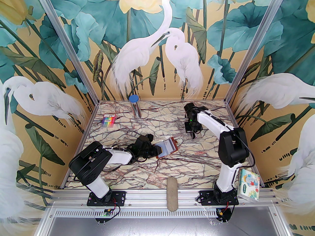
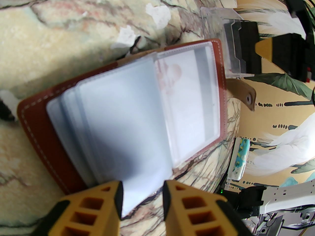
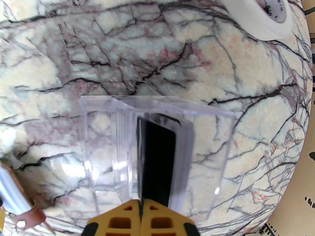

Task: Put the credit cards into the card holder

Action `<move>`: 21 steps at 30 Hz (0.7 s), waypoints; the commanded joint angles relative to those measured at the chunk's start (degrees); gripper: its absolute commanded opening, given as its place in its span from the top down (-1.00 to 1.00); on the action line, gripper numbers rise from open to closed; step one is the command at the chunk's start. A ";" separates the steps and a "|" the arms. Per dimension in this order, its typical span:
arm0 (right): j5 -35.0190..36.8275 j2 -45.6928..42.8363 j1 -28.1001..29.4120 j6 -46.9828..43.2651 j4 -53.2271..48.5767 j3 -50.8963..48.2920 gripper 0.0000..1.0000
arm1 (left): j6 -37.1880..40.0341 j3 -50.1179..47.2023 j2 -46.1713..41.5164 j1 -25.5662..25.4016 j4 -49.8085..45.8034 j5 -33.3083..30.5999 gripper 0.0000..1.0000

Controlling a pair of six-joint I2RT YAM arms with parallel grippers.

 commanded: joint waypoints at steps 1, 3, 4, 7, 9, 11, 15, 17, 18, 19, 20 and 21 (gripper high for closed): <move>-3.02 -4.07 -0.63 0.97 -0.15 -0.93 1.00 | -0.23 -1.25 2.22 0.28 -3.15 -0.48 0.30; -4.06 -5.31 -0.98 0.90 -0.15 -1.28 1.00 | -0.24 -1.57 1.66 0.20 -3.07 -0.74 0.30; -4.68 -5.89 -1.16 0.88 -0.22 -1.54 1.00 | -0.28 -1.87 1.38 0.25 -2.89 -0.84 0.30; -6.69 -7.52 -1.43 0.89 -0.45 -2.00 1.00 | -0.29 -2.35 0.28 0.23 -2.59 -0.93 0.30; -8.90 -9.13 -1.43 0.89 -0.25 -2.55 1.00 | -0.26 -2.80 -1.15 0.22 -2.87 -1.29 0.30; -11.43 -10.61 -1.43 0.88 -0.02 -3.30 1.00 | 0.09 -2.89 -3.09 0.31 -4.11 -1.84 0.30; -18.59 -13.94 -1.43 1.34 1.17 -5.66 1.00 | 0.60 -3.69 -8.03 0.37 -6.82 -3.38 0.29; -22.73 -15.65 -1.28 1.91 2.42 -7.33 1.00 | 1.27 -3.79 -10.95 0.46 -9.51 -4.44 0.28; -24.85 -16.36 -1.21 2.36 3.39 -8.37 1.00 | 1.66 -3.86 -12.61 0.75 -11.01 -5.14 0.27; -26.36 -17.05 -1.05 2.82 4.19 -9.29 1.00 | 1.96 -3.84 -14.11 0.93 -12.15 -5.52 0.26; -28.04 -17.55 -0.64 3.35 4.94 -10.24 1.00 | 2.45 -3.86 -15.68 1.37 -13.84 -5.82 0.25; -29.51 -17.96 -0.04 3.66 5.69 -11.12 1.00 | 2.81 -3.84 -17.37 1.87 -15.50 -6.14 0.25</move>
